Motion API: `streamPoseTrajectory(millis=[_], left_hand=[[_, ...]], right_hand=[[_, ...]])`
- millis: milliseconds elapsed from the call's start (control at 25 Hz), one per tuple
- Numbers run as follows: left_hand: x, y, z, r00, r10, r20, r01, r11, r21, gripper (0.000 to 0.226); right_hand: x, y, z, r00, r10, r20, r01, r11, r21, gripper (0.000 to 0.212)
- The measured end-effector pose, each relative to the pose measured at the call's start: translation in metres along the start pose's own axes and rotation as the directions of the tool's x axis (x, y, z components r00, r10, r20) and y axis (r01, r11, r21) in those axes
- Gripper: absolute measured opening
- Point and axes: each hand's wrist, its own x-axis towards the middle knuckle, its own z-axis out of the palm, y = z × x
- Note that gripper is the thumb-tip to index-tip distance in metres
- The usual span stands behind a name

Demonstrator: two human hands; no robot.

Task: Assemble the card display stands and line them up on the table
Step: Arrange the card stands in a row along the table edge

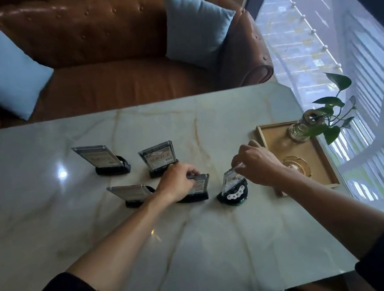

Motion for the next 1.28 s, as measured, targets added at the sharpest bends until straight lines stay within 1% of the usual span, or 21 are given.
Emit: streamPoseTrajectory(millis=[120,240,280,360,440,520,560,640,680,760,960,1080,1200,1280], left_hand=[[-0.003,0.0,0.005,1.0,0.005,-0.013,-0.005,1.0,-0.031,0.026],[-0.006,0.001,0.012,0.998,0.013,-0.065,-0.021,0.993,-0.114,0.024],[-0.006,0.002,0.013,0.997,0.001,-0.076,-0.011,0.991,-0.136,0.023],[-0.006,0.0,0.015,0.996,-0.018,-0.089,0.004,0.987,-0.158,0.024],[-0.005,-0.003,0.016,0.997,-0.023,-0.08,0.01,0.988,-0.157,0.027],[-0.003,-0.005,0.018,0.997,-0.032,-0.077,0.021,0.989,-0.144,0.032],[-0.002,-0.005,0.018,0.996,-0.041,-0.081,0.028,0.989,-0.145,0.032],[0.005,0.0,0.015,0.995,-0.056,-0.079,0.042,0.984,-0.172,0.024],[0.011,0.006,0.012,0.995,-0.062,-0.08,0.047,0.982,-0.185,0.019],[0.026,0.021,0.001,0.994,-0.067,-0.091,0.048,0.979,-0.198,0.015],[0.08,0.064,-0.025,0.996,-0.004,-0.093,-0.014,0.982,-0.189,0.017],[0.122,0.092,-0.041,0.991,0.021,-0.134,-0.047,0.98,-0.192,0.019],[0.165,0.119,-0.056,0.979,0.066,-0.192,-0.102,0.977,-0.186,0.017],[0.195,0.134,-0.058,0.972,0.083,-0.218,-0.126,0.974,-0.191,0.015]], right_hand=[[-0.004,0.002,0.009,0.999,0.021,-0.039,-0.019,0.998,0.056,0.022],[-0.009,0.004,0.017,0.993,0.003,-0.119,-0.005,1.0,-0.018,0.019],[-0.01,0.007,0.02,0.993,0.001,-0.118,0.0,1.0,0.003,0.019],[-0.01,0.015,0.025,0.997,0.007,-0.072,0.003,0.991,0.136,0.018],[-0.01,0.023,0.031,1.0,-0.018,-0.007,0.019,0.961,0.275,0.018],[-0.01,0.028,0.036,0.999,-0.014,0.041,-0.002,0.931,0.365,0.014],[-0.008,0.03,0.037,0.999,0.018,0.048,-0.036,0.918,0.395,0.013],[-0.001,0.038,0.035,0.994,0.104,0.031,-0.106,0.885,0.454,0.009],[0.004,0.045,0.031,0.993,0.117,0.017,-0.111,0.875,0.471,0.009],[0.015,0.057,0.015,0.996,0.086,0.002,-0.078,0.888,0.453,0.012],[0.061,0.094,-0.051,0.999,-0.043,0.016,0.033,0.923,0.384,0.011],[0.092,0.122,-0.093,0.994,-0.09,-0.068,0.109,0.931,0.348,0.013],[0.123,0.159,-0.135,0.989,-0.085,-0.118,0.12,0.935,0.334,0.014],[0.145,0.185,-0.156,0.986,-0.085,-0.145,0.128,0.938,0.322,0.02]])
